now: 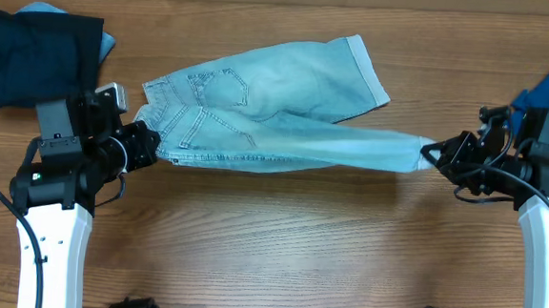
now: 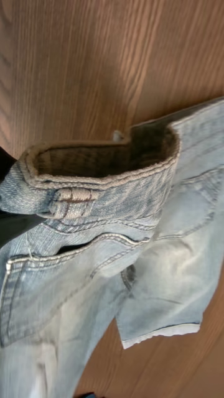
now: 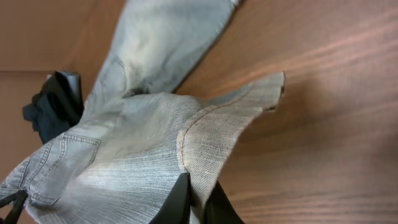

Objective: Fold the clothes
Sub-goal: 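Lift the bottom edge with both grippers and fold it toward the top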

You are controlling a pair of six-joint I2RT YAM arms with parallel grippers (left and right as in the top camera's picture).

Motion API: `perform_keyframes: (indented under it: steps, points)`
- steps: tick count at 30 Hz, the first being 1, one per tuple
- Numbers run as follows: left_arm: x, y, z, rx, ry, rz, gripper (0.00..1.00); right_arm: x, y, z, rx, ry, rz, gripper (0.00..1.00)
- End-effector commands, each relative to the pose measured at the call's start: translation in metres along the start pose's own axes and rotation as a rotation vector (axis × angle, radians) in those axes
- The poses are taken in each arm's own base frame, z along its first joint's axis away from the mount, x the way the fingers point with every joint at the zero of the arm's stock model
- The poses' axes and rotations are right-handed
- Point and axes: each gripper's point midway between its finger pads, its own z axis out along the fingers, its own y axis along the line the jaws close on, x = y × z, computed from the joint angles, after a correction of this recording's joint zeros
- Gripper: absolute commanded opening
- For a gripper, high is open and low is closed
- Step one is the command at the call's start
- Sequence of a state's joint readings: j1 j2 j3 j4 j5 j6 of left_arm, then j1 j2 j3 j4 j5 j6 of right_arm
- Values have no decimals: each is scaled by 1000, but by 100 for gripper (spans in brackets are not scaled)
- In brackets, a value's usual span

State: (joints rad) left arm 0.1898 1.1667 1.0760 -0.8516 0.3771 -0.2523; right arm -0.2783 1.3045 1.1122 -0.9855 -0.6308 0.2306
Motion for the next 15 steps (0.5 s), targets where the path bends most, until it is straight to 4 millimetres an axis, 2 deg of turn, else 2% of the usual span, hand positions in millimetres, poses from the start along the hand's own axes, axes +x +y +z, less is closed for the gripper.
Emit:
perform_keyframes:
  steps: [1,5,9,13,15]
  points:
    - [-17,11,-14,-95,-71,50,4,-23,11,-10,14,-94,-73,4]
    - [-18,15,-13,-116,-71,49,4,-40,30,4,-40,-136,-159,4]
    - [-16,23,-4,-145,-43,44,4,-52,46,27,-86,-146,-174,4]
    - [-12,32,14,-160,17,42,4,-64,47,62,-108,-128,-165,4]
    - [-14,34,21,-162,22,42,4,-68,45,70,-111,-129,-165,4]
